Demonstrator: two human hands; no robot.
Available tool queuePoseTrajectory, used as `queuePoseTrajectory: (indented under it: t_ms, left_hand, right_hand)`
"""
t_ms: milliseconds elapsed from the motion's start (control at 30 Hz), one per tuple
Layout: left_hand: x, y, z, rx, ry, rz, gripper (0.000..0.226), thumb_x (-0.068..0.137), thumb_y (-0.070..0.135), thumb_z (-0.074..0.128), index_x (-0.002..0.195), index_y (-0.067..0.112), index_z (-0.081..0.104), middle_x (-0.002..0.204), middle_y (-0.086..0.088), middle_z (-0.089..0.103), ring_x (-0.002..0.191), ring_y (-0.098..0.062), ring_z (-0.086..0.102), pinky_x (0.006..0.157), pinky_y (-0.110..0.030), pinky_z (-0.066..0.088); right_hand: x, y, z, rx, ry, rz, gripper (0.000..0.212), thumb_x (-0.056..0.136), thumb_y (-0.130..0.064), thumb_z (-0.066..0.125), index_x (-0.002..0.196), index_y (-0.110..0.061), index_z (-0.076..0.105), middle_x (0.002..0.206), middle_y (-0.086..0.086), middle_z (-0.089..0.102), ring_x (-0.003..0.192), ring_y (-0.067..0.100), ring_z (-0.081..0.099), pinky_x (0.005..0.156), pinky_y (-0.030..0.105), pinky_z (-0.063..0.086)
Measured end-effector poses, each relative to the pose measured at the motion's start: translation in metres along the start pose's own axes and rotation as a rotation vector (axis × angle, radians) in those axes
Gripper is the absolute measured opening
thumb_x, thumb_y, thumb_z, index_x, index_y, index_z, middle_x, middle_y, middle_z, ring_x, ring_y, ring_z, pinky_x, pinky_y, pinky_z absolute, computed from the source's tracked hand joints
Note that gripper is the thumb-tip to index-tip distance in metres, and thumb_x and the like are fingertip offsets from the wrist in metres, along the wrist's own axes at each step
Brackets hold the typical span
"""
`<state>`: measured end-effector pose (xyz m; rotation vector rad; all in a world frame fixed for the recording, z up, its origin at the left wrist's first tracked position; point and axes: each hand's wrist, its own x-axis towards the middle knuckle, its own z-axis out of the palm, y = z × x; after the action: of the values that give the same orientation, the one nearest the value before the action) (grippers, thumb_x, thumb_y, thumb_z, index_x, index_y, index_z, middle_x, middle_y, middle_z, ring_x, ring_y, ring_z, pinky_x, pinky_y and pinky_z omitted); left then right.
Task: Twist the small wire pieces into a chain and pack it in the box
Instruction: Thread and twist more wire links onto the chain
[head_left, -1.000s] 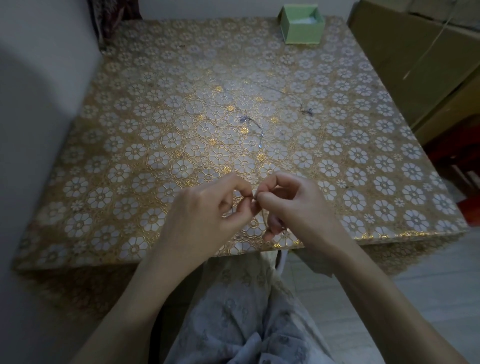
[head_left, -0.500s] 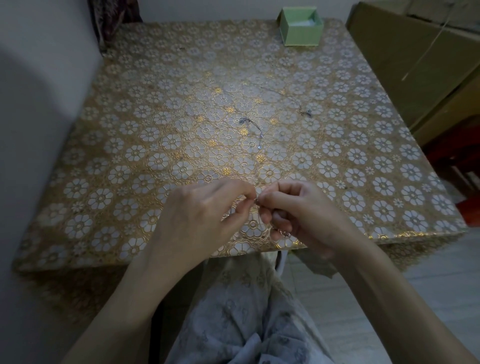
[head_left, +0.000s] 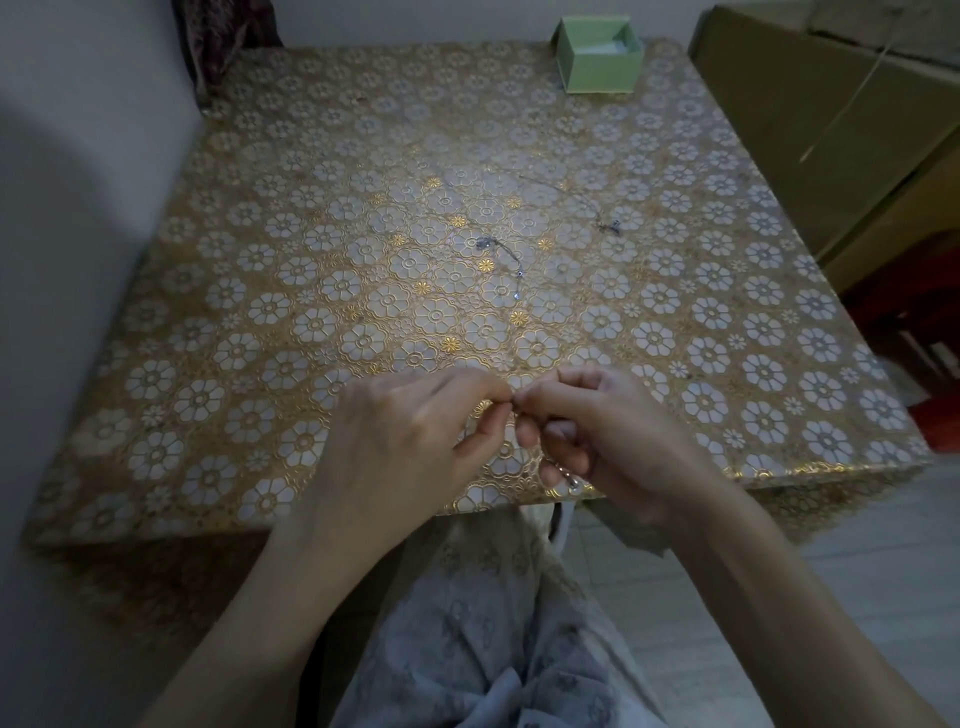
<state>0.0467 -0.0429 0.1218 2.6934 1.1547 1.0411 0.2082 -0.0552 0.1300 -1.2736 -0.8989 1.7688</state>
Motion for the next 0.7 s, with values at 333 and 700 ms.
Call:
queuePoseTrajectory:
  t_ms: [333, 700]
  left_hand:
    - [0.0008, 0.001, -0.0003, 0.087, -0.003, -0.029, 0.018, 0.084, 0.021, 0.056, 0.071, 0.012, 0.064, 0.051, 0.009, 0.038, 0.038, -0.015, 0.044, 0.034, -0.03, 0.039]
    - [0.0, 0.0018, 0.0065, -0.885, -0.07, -0.658, 0.003, 0.076, 0.022, 0.055, 0.073, 0.023, 0.058, 0.049, 0.004, 0.042, 0.045, -0.003, 0.034, 0.043, -0.017, 0.029]
  right_hand:
    - [-0.0005, 0.0018, 0.0061, -0.23, 0.128, -0.144, 0.014, 0.085, 0.0, 0.057, 0.073, -0.007, 0.057, 0.061, 0.004, 0.061, 0.038, 0.016, 0.045, 0.045, 0.024, 0.047]
    - [-0.0007, 0.0017, 0.0072, -0.154, 0.031, -0.158, 0.015, 0.088, 0.0, 0.056, 0.075, -0.007, 0.059, 0.07, 0.003, 0.06, 0.056, 0.014, 0.054, 0.083, 0.047, 0.053]
